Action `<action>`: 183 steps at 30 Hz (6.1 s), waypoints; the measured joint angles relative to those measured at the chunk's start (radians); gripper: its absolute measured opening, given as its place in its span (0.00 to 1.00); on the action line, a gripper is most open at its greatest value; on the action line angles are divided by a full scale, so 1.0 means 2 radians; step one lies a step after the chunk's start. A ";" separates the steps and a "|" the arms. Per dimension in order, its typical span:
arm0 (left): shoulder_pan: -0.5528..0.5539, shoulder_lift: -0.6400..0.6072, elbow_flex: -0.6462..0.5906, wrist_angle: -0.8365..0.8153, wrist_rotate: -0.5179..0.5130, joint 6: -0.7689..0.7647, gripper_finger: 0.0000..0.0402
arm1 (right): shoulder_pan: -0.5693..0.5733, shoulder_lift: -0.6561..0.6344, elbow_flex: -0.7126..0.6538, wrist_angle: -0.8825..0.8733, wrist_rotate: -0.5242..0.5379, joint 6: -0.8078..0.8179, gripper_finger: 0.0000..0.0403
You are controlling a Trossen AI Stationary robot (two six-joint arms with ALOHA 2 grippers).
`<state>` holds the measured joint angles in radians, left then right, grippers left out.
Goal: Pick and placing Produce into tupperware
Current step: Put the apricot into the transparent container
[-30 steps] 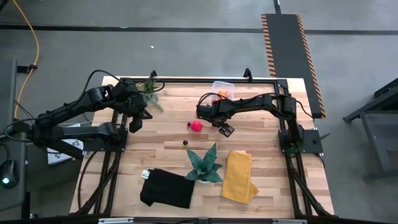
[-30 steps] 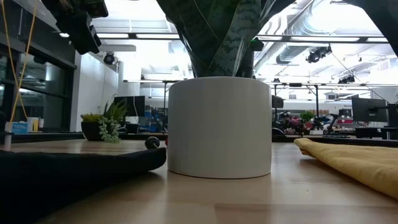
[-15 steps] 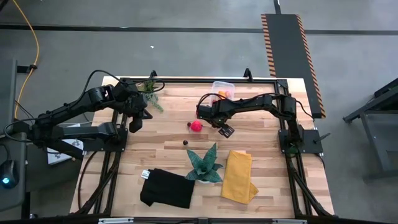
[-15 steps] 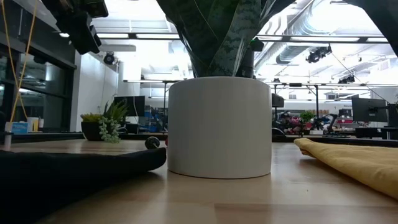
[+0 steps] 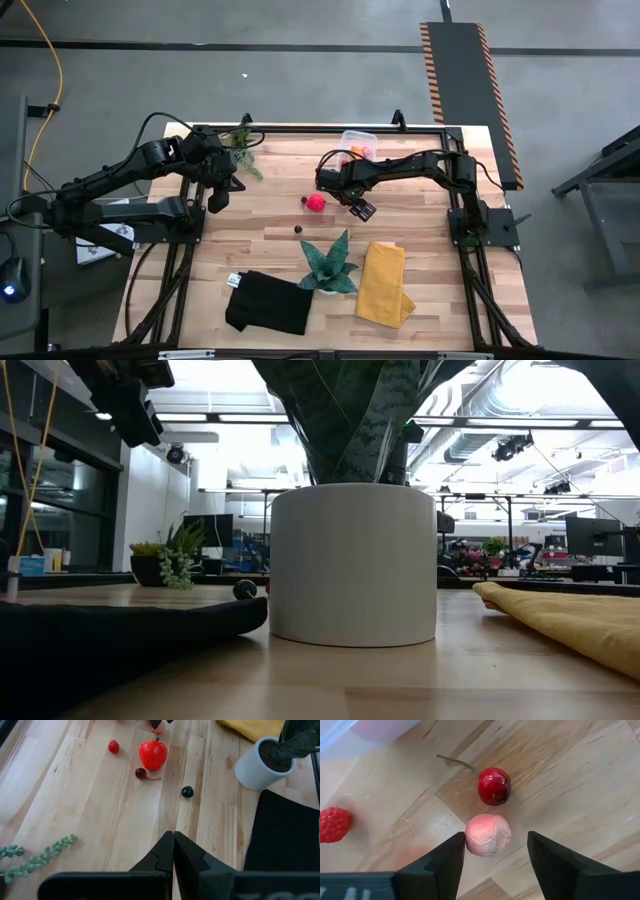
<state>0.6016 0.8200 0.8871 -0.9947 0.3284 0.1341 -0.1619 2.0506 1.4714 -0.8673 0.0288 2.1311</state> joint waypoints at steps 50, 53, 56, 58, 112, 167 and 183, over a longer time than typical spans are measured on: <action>0.000 0.000 0.000 -0.002 0.000 0.000 0.00 | 0.000 0.012 0.000 0.006 0.015 -0.010 0.35; 0.000 0.000 0.000 -0.002 0.000 0.000 0.00 | 0.000 0.012 0.000 0.006 0.015 -0.011 0.33; 0.000 0.000 0.000 -0.002 0.000 0.000 0.00 | 0.000 0.012 0.000 0.006 0.015 -0.011 0.32; 0.000 0.000 0.000 -0.002 0.000 0.000 0.00 | 0.000 0.012 0.000 0.007 0.016 -0.012 0.32; 0.000 0.000 0.000 -0.006 0.000 0.000 0.00 | -0.027 0.012 0.233 -0.216 0.035 -0.194 0.32; 0.000 0.000 0.000 -0.050 0.010 -0.007 0.00 | -0.219 0.010 0.282 -0.257 -0.057 -0.474 0.32; 0.000 0.000 0.000 -0.050 0.009 -0.017 0.00 | -0.209 0.010 0.144 -0.144 -0.097 -0.481 0.32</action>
<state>0.6014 0.8200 0.8869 -1.0946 0.3473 0.0998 -0.5800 2.0708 1.7598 -1.1543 -0.1647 1.1691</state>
